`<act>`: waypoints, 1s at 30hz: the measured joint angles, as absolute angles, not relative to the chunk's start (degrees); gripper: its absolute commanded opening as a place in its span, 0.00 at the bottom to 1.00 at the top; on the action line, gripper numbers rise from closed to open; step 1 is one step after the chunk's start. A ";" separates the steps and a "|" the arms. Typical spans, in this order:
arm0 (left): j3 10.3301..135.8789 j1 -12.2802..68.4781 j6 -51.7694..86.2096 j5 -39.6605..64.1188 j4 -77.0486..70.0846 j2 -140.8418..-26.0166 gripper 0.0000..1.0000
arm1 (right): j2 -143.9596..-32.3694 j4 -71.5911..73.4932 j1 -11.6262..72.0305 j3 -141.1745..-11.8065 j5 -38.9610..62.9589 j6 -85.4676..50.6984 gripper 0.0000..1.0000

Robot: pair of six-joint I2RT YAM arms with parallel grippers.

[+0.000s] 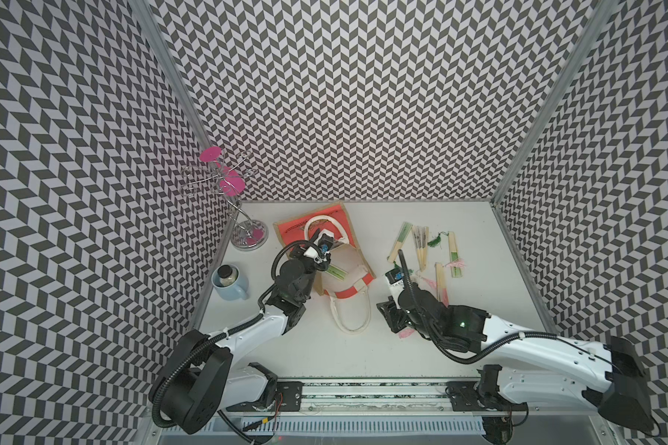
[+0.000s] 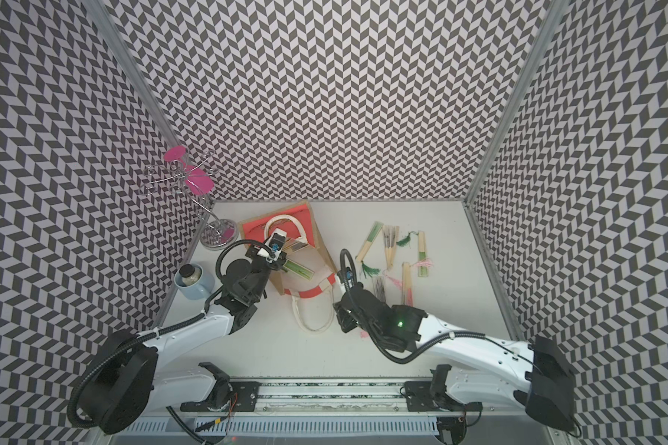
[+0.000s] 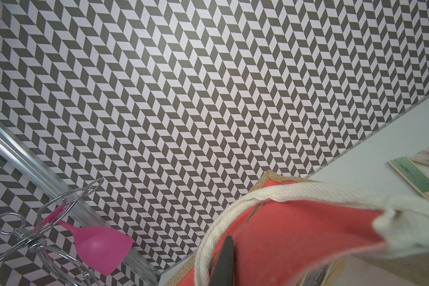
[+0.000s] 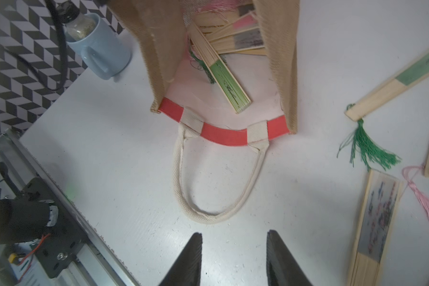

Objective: Take out the folding fans from the tote bags
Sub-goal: Place the folding fan at the center of the board, then pick up the folding fan from the canvas bag.

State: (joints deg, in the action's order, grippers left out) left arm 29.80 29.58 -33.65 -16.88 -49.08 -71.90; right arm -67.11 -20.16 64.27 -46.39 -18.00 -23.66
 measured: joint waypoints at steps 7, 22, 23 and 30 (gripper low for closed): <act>29.87 29.58 -33.36 -16.10 -48.77 -72.01 0.00 | -78.76 -12.93 70.02 -48.60 -21.12 -16.40 0.42; 29.91 29.58 -33.34 -14.02 -48.12 -71.72 0.00 | -98.48 0.21 64.97 -55.35 -27.22 -8.43 0.41; 29.91 29.58 -33.34 -13.82 -48.01 -71.61 0.00 | -99.59 0.89 64.55 -56.38 -27.18 -7.97 0.42; 29.91 29.61 -33.28 -12.27 -47.42 -70.76 0.00 | -106.67 5.28 61.49 -61.32 -24.97 -5.50 0.47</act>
State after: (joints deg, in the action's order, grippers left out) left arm 29.91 29.61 -33.28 -12.27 -47.42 -70.76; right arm -106.67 5.28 61.49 -61.32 -24.97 -5.50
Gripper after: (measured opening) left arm 0.094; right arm 0.447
